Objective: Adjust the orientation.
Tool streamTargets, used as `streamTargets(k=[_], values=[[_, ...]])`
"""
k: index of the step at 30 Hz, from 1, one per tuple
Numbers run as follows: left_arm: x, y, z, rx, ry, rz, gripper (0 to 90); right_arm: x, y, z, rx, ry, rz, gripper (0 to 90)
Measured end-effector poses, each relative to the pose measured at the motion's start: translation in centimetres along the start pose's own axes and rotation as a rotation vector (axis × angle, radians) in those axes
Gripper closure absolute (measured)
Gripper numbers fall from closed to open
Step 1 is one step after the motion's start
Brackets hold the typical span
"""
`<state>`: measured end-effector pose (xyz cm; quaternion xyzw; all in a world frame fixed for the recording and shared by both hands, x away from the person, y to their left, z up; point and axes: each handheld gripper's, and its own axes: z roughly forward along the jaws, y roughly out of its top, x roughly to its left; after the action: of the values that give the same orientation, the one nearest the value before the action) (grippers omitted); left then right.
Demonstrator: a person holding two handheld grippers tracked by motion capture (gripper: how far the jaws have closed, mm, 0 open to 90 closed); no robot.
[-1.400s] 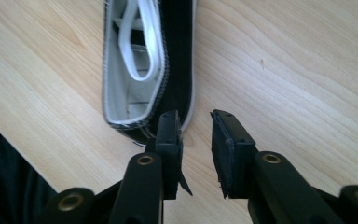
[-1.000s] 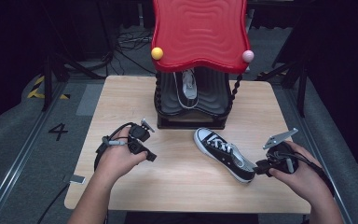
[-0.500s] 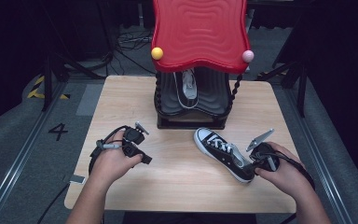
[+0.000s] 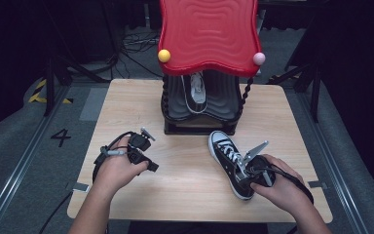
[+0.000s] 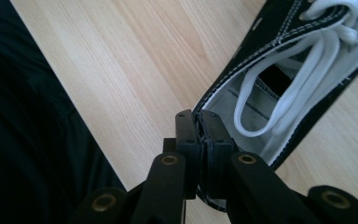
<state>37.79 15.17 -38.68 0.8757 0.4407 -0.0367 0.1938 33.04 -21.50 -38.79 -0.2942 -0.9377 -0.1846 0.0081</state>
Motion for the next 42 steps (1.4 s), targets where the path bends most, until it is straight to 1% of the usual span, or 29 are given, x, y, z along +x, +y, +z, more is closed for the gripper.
streamTargets(k=[2,3,5,6,8,10,11,13,16,17,19,22,24,25,26,27,28,37,39,41,42], values=[[0.0,0.0,0.0,-0.001,-0.001,0.0,54.1,-0.1,-0.1,0.0,-0.008,0.009,0.02,83.5],[0.0,0.0,0.0,-0.001,-0.001,0.0,54.0,-0.1,-0.2,0.0,-0.002,0.02,0.043,81.3],[0.0,0.0,0.0,-0.003,-0.002,-0.001,53.7,-0.2,-0.3,0.1,0.017,0.022,0.06,76.4],[0.0,0.0,0.0,-0.004,-0.004,-0.003,53.4,-0.3,-0.3,0.3,0.02,0.019,0.076,71.3],[0.1,-0.1,-0.1,-0.009,-0.004,-0.006,53.2,-0.4,-0.2,0.6,-0.01,0.021,0.113,66.4],[0.1,-0.4,-0.1,-0.008,-0.002,-0.014,53.0,-0.5,0.0,0.7,-0.038,0.033,0.156,64.5],[0.1,-0.4,-0.1,-0.008,-0.002,-0.014,52.6,-0.7,0.1,0.7,-0.053,0.031,0.166,64.2],[0.4,-0.9,-0.2,-0.01,0.001,-0.034,52.5,-0.9,0.5,1.0,-0.078,0.012,0.195,64.6],[0.7,-1.5,-0.5,-0.019,0.006,-0.049,52.6,-1.7,0.8,1.8,-0.1,0.011,0.251,66.8],[0.7,-1.7,-0.6,-0.021,0.01,-0.056,52.5,-1.9,0.9,2.0,-0.102,0.005,0.253,67.1],[1.0,-2.2,-0.8,-0.025,0.014,-0.07,52.5,-2.1,1.3,2.5,-0.111,-0.006,0.276,68.4],[1.3,-2.7,-0.9,-0.029,0.018,-0.087,52.3,-2.2,1.9,3.2,-0.132,-0.02,0.296,67.4],[1.3,-2.8,-1.0,-0.029,0.019,-0.094,52.3,-2.3,2.0,3.4,-0.142,-0.025,0.299,67.2],[1.4,-3.0,-1.0,-0.029,0.021,-0.097,52.3,-2.3,2.2,3.6,-0.154,-0.029,0.309,66.5],[1.5,-3.1,-1.0,-0.029,0.022,-0.1,52.1,-2.5,2.5,4.0,-0.168,-0.042,0.31,65.4],[1.5,-3.1,-1.0,-0.029,0.022,-0.1,52.0,-2.5,2.5,4.0,-0.168,-0.042,0.31,65.4],[1.5,-3.2,-1.0,-0.031,0.02,-0.105,51.9,-2.6,2.6,4.3,-0.179,-0.046,0.321,65.4],[1.8,-3.3,-0.7,-0.024,0.016,-0.117,51.2,-2.5,3.3,5.1,-0.191,-0.082,0.314,65.2],[1.8,-3.2,-0.5,-0.026,0.011,-0.124,50.3,-2.6,3.4,5.6,-0.198,-0.085,0.315,67.2],[1.8,-3.1,-0.5,-0.024,0.01,-0.124,50.3,-2.8,3.5,5.8,-0.193,-0.094,0.33,74.5],[1.7,-3.0,-0.4,-0.025,0.01,-0.122,50.3,-3.0,3.5,5.8,-0.19,-0.093,0.334,75.6]])
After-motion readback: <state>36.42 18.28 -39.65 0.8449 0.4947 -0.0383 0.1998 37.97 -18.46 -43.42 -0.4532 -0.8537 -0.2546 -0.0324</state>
